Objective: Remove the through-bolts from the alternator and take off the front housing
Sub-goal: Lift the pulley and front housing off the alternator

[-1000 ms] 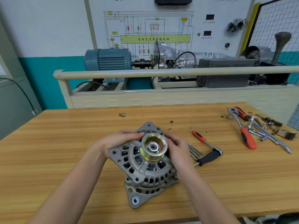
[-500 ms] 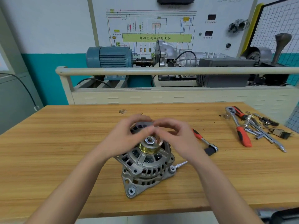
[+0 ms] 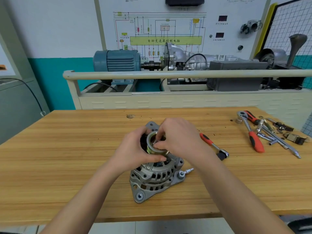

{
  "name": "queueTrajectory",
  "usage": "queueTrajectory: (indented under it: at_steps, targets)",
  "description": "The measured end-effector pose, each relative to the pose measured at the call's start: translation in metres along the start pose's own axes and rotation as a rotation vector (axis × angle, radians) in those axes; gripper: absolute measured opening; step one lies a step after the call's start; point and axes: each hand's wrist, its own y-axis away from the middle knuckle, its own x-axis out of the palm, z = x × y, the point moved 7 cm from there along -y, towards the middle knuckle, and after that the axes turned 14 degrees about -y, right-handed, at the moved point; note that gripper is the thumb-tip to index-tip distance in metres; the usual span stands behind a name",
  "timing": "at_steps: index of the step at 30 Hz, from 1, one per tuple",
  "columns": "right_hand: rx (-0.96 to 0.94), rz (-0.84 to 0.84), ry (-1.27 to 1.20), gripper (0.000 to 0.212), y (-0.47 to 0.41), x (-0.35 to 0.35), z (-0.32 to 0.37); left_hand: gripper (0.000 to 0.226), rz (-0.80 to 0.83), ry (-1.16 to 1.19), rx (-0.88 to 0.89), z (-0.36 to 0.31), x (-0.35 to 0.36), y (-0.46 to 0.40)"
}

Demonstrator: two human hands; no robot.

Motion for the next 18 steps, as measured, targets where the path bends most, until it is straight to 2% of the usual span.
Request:
queueTrajectory:
  at_steps: [5,8,10,14,17,18]
  targets:
    - [0.01,0.176,-0.182,0.019,0.003,0.0,0.005,0.053,0.03,0.025,-0.006,-0.002,-0.002,0.0]
    - [0.047,0.144,-0.254,0.019,0.003,-0.009,0.002,0.054,0.058,0.039,0.001,-0.003,-0.002,0.0]
    - [0.075,0.089,-0.221,0.011,0.003,-0.013,-0.002,0.058,0.076,0.054,-0.006,-0.002,-0.002,0.0]
    - [0.06,0.017,0.006,0.021,0.004,-0.006,0.004,0.061,0.102,0.077,-0.001,-0.003,-0.001,0.001]
    - [0.026,0.073,-0.042,0.009,0.002,-0.003,0.01,0.057,0.106,0.102,0.004,-0.005,-0.001,0.002]
    - [0.036,0.119,-0.092,0.012,0.002,-0.002,0.01,0.055,0.105,0.102,0.008,-0.005,-0.001,0.002]
